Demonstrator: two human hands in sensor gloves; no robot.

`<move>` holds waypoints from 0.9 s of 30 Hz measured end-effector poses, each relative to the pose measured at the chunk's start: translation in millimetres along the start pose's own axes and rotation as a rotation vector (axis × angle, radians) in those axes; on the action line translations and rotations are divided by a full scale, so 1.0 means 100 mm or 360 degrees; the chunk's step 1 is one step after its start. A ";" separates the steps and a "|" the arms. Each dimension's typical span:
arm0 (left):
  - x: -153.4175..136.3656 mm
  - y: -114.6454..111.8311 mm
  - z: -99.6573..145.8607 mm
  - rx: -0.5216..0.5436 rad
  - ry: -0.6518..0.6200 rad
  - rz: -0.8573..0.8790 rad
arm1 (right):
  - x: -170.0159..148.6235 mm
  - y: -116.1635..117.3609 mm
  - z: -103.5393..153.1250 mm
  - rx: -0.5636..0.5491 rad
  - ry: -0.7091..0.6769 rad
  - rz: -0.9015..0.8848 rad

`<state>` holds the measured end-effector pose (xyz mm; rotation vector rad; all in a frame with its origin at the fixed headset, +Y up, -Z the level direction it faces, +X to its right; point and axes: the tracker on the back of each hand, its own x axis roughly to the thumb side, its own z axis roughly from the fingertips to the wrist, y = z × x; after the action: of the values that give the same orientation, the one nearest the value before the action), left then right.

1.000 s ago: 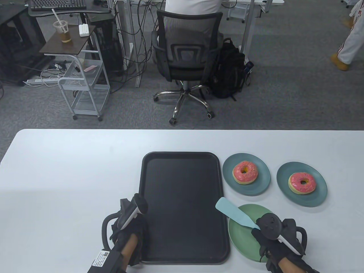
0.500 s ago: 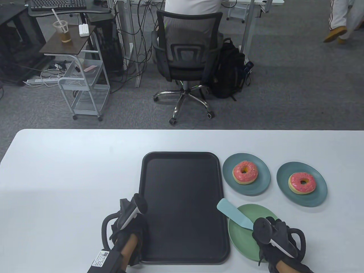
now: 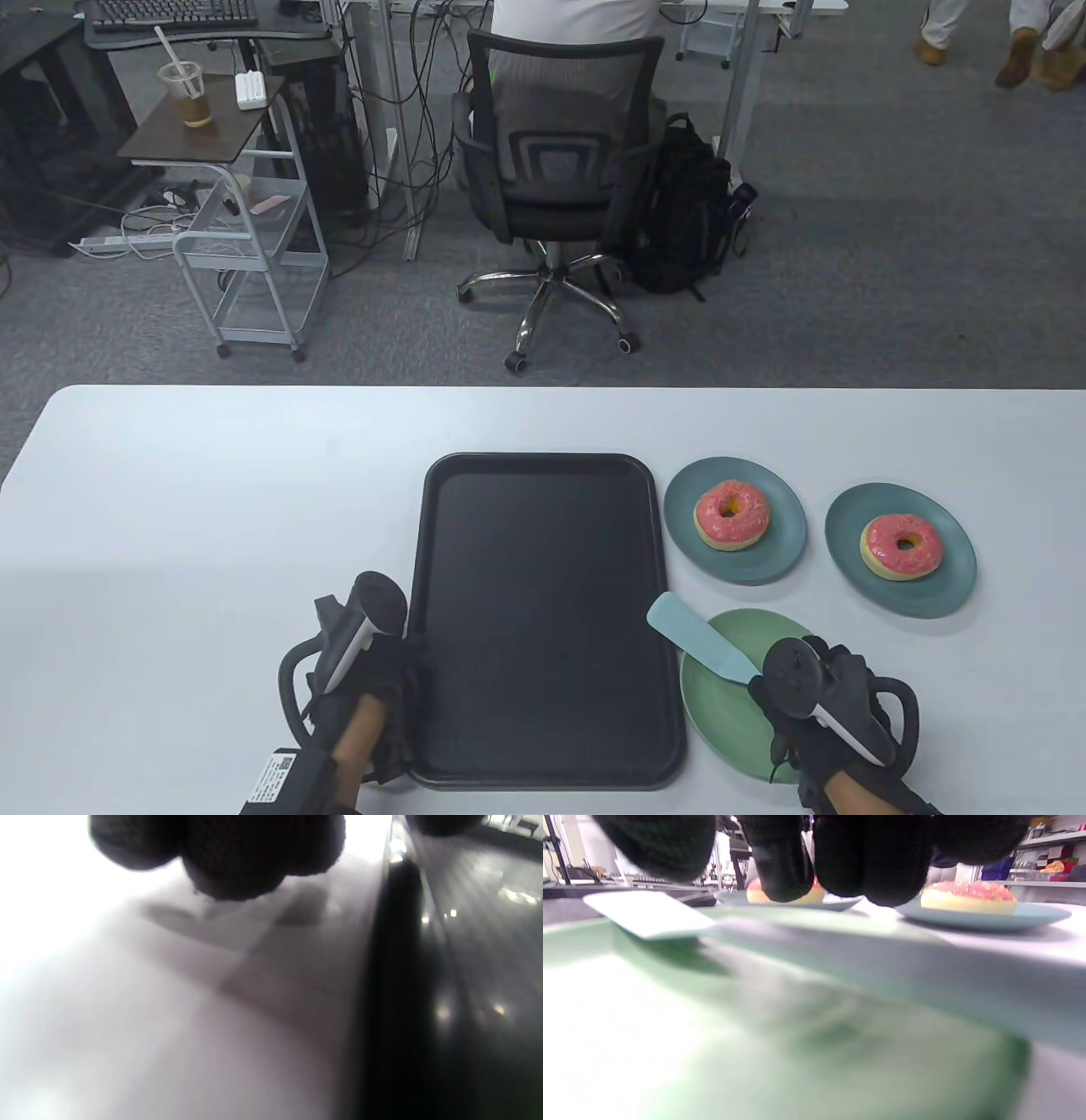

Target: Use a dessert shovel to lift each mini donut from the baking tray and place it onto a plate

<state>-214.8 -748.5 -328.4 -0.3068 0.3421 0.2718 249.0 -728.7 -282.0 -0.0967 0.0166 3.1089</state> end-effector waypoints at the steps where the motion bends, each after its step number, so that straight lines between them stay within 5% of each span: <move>1: -0.01 0.03 0.02 0.0027 -0.0014 0.0031 | 0.03 -0.04 0.00 -0.0020 0.0002 -0.0014; 7: 0.03 0.24 0.20 0.0223 -0.0115 0.0133 | 0.40 -0.26 0.01 -0.0222 -0.0059 0.0167; 18: 0.36 0.42 0.72 0.0509 -0.0467 0.0098 | 1.02 -0.49 0.24 -0.0429 -0.0315 -0.0004; 27: 0.49 0.35 0.80 0.0475 -0.0525 -0.0062 | 1.07 -0.47 0.41 -0.0546 -0.0443 0.0028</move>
<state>-158.1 -678.8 -283.2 0.0275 0.0483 0.2245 140.9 -678.4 -248.5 0.3291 -0.5226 3.0761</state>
